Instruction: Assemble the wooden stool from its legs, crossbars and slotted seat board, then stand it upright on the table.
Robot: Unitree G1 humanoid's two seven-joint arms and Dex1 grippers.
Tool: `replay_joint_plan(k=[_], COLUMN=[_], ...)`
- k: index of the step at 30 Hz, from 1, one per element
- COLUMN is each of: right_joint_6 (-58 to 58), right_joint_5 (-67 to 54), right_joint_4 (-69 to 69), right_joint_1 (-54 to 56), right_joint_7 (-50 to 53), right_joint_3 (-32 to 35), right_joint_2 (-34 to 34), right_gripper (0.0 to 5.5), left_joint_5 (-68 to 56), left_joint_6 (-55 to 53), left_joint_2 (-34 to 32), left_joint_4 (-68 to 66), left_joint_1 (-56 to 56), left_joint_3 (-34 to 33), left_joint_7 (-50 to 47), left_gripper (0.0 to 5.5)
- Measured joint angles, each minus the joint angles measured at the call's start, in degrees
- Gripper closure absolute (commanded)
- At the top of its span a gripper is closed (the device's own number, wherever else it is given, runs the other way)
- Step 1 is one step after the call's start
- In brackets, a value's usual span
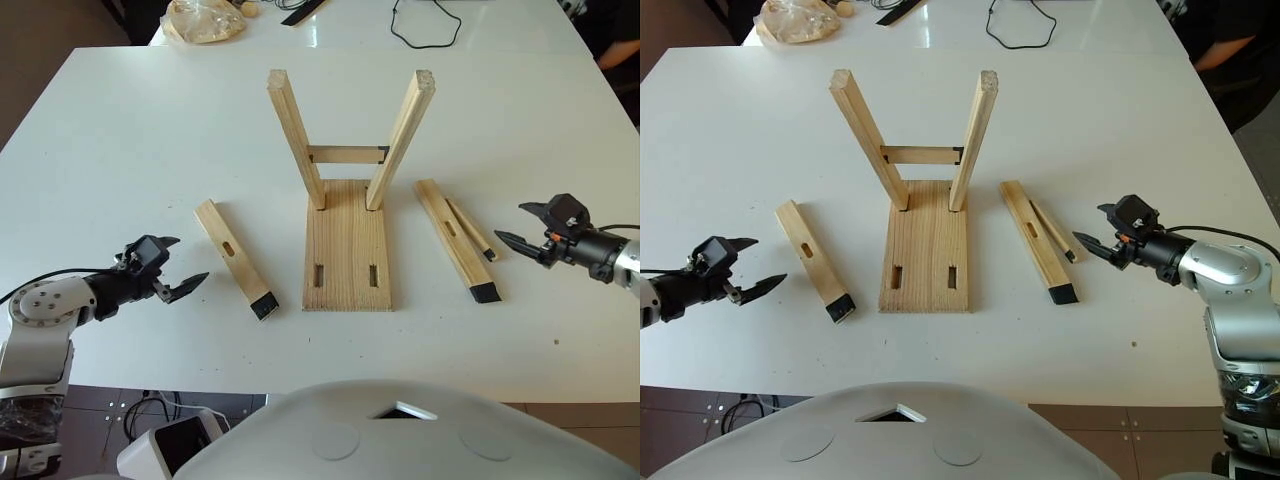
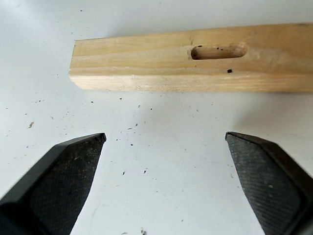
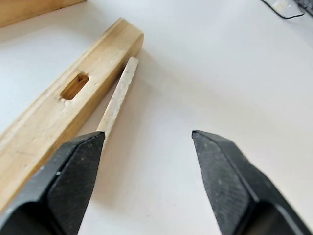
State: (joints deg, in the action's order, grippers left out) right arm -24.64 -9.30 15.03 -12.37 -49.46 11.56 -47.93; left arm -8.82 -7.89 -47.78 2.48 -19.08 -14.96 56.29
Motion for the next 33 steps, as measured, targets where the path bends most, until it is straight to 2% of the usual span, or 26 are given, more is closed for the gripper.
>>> replay_joint_plan(k=[8,17,24,27,30,33], right_joint_6=[-1.6,0.2,1.7,1.7,1.9,2.4], right_joint_5=[-2.0,-1.6,-1.7,-1.9,-4.4,-11.4], right_joint_4=[0.8,-5.3,-6.6,-7.8,-8.9,-7.2], right_joint_1=[-1.1,0.1,0.9,1.7,5.9,12.6], right_joint_7=[-1.5,-1.2,-0.7,0.8,3.1,4.8], right_joint_3=[-1.9,-5.2,-5.8,-4.6,0.6,8.2], right_joint_2=[0.2,1.1,1.7,2.2,2.8,4.1], right_gripper=[3.8,5.09,5.09,5.09,5.09,5.09], left_joint_5=[-0.2,0.4,0.4,-2.3,-10.5,-21.9], left_joint_6=[2.5,3.8,3.5,0.0,-6.9,-16.5], left_joint_2=[0.6,1.8,2.0,2.3,2.3,1.0], left_joint_4=[-2.0,-5.3,-5.4,-4.6,0.5,8.9], left_joint_1=[3.3,9.3,10.6,11.1,11.8,14.2], left_joint_3=[4.1,8.3,9.6,9.0,3.6,-3.3], left_joint_7=[-0.8,-2.8,-3.5,-3.0,-2.1,-1.9], left_gripper=[0.99,0.99,0.99,0.99,0.99,0.49])
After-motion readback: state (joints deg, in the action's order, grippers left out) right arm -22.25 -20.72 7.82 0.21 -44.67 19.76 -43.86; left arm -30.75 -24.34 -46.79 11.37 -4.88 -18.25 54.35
